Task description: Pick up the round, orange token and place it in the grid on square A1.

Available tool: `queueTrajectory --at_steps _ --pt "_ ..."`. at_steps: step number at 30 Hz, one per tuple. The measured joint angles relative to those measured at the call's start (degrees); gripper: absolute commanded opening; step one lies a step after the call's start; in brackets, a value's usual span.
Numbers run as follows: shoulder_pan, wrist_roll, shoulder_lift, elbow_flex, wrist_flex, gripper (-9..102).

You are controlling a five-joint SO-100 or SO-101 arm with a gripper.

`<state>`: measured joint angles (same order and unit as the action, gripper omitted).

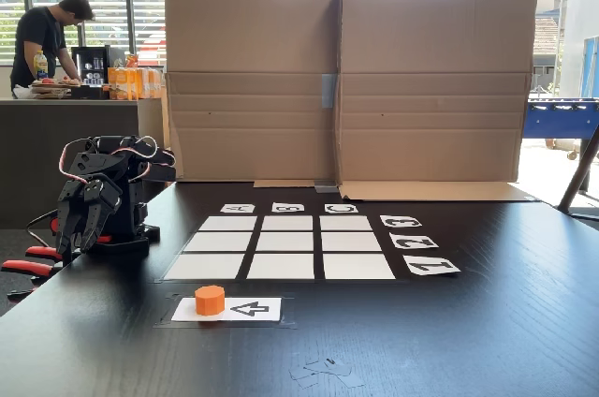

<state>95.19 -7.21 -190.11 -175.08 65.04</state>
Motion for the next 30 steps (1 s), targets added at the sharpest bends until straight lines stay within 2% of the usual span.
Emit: queueTrajectory --at_steps 5,15,30 --pt "1.05 4.92 6.77 4.92 0.53 22" --pt "1.05 5.19 9.76 7.91 0.53 24" --pt "-2.64 6.59 26.19 18.28 0.62 23"
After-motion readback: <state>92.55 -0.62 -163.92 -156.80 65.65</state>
